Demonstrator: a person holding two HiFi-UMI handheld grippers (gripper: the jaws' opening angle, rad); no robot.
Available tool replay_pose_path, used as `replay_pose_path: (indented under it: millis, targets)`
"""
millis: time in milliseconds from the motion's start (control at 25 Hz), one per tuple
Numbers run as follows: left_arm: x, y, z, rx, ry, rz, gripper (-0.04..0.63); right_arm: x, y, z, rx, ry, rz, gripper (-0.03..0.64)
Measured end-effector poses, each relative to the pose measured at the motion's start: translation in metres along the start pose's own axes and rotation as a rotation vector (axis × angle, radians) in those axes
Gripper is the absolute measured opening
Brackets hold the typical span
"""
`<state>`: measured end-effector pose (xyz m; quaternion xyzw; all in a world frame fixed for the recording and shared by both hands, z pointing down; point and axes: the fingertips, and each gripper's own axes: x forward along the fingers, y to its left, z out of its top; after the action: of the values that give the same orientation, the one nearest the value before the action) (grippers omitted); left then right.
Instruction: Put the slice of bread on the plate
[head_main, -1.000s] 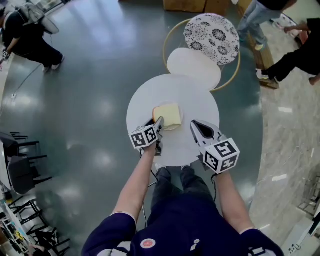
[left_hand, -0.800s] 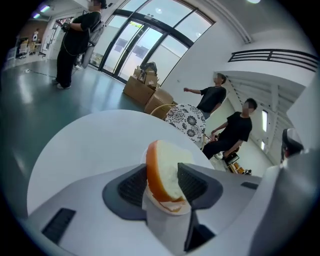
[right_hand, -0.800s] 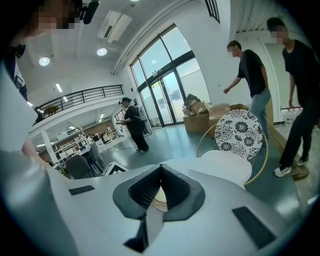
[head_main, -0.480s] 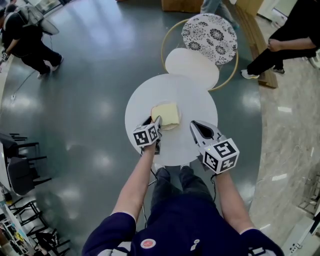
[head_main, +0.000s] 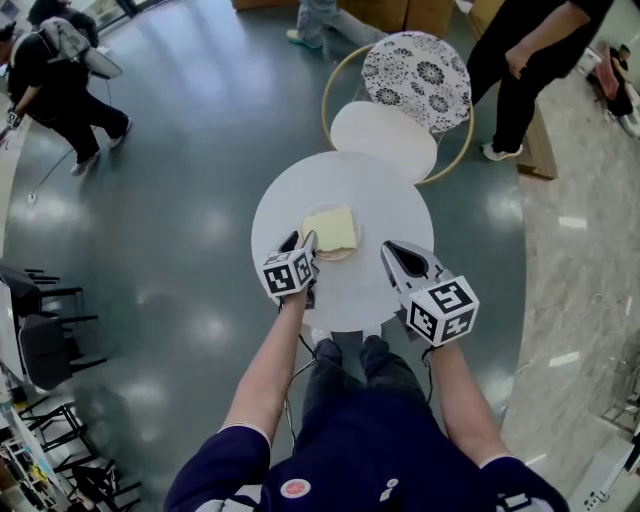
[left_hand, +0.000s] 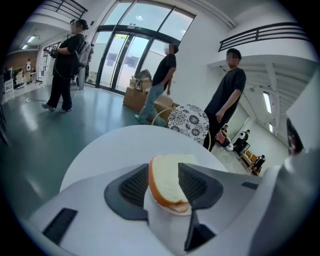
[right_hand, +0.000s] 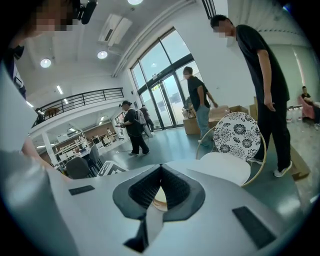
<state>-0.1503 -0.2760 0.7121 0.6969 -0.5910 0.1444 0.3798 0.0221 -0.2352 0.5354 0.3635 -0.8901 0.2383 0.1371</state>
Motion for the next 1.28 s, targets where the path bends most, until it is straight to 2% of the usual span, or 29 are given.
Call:
replay_pose_path:
  millis: [240,440,560,720,920,1120,1280]
  targets:
    - [-0.032,-0.026,0.025,0.031,-0.079,-0.117,0.184,-0.003,0.007,0.010,-0.003,-0.031,0.017,0.006]
    - [-0.073,-0.054,0.047,0.062,-0.161,-0.190,0.056,-0.003,0.015,0.020,-0.009,-0.054,0.043,0.006]
    - [-0.101,-0.077,0.058,0.090,-0.209,-0.250,0.026,-0.004,0.021,0.023,-0.019,-0.061,0.059,0.006]
    - [-0.139,-0.104,0.079,0.157,-0.295,-0.318,0.014,-0.005,0.025,0.029,-0.036,-0.073,0.077,0.006]
    - [-0.188,-0.134,0.100,0.268,-0.390,-0.367,0.008,-0.013,0.041,0.040,-0.041,-0.107,0.103,0.006]
    - [-0.220,-0.154,0.112,0.291,-0.431,-0.446,0.008,-0.017,0.059,0.058,-0.070,-0.146,0.131,0.006]
    - [-0.232,-0.158,0.114,0.290,-0.449,-0.444,0.008,-0.021,0.071,0.073,-0.101,-0.173,0.142,0.006]
